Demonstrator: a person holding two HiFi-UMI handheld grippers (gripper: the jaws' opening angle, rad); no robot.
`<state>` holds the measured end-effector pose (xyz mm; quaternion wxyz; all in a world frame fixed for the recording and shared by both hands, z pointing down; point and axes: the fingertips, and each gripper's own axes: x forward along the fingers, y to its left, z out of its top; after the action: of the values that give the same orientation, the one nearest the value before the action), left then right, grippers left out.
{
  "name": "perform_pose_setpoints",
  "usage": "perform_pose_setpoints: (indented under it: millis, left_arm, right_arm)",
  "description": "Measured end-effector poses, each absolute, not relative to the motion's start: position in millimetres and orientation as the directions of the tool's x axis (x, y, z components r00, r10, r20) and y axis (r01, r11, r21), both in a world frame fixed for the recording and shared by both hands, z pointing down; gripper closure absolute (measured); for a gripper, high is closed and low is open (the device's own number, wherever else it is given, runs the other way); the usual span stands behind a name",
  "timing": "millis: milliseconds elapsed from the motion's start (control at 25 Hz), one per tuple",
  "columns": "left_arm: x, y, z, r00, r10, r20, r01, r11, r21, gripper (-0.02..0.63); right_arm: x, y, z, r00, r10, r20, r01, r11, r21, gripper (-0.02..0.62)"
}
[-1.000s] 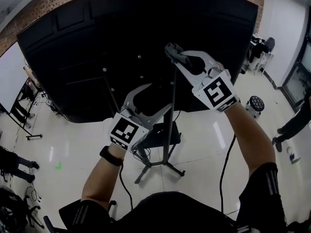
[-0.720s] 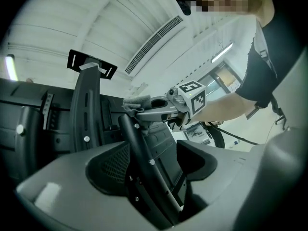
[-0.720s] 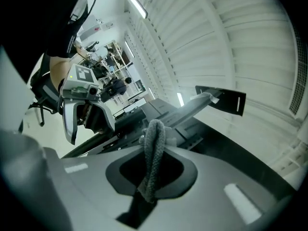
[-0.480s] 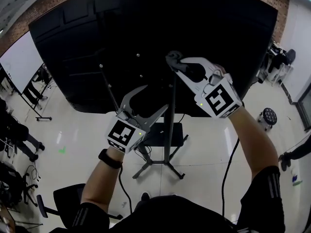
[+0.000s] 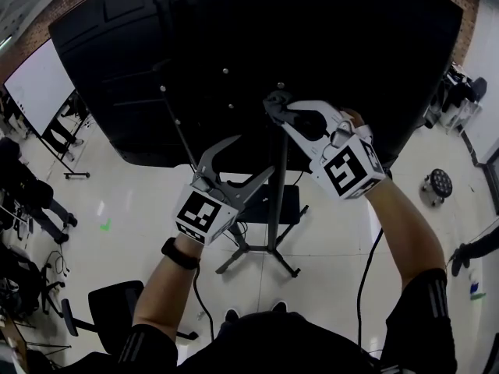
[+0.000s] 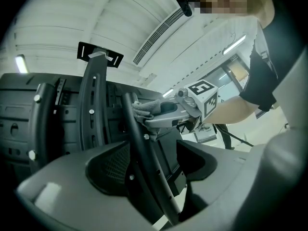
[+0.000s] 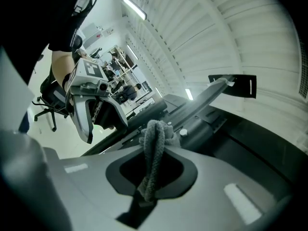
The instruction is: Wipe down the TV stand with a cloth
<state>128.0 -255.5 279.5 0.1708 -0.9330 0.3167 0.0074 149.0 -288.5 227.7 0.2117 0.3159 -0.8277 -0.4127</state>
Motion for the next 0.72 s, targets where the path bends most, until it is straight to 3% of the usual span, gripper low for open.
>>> perform_pose_setpoints:
  millis: [160,400,720]
  left_arm:
    - [128,-250,286,0.817,-0.564,-0.120,-0.570,-0.760,-0.313,0.278]
    - [128,-243,310,0.841,-0.535,-0.086,-0.534,-0.794,-0.291,0.278]
    - [128,-245,344,0.859,-0.511,-0.021,-0.501,-0.833,-0.234,0.278]
  right_arm:
    - [145,-293,247,-0.719,-0.682,0.134,-0.355,0.526,0.773,0.566]
    - [160,-292,267,-0.719,-0.691,0.078,-0.485,0.579,0.655,0.566]
    - [145,-290,331,-0.609,-0.765,0.211,-0.312,0.475,0.823,0.567]
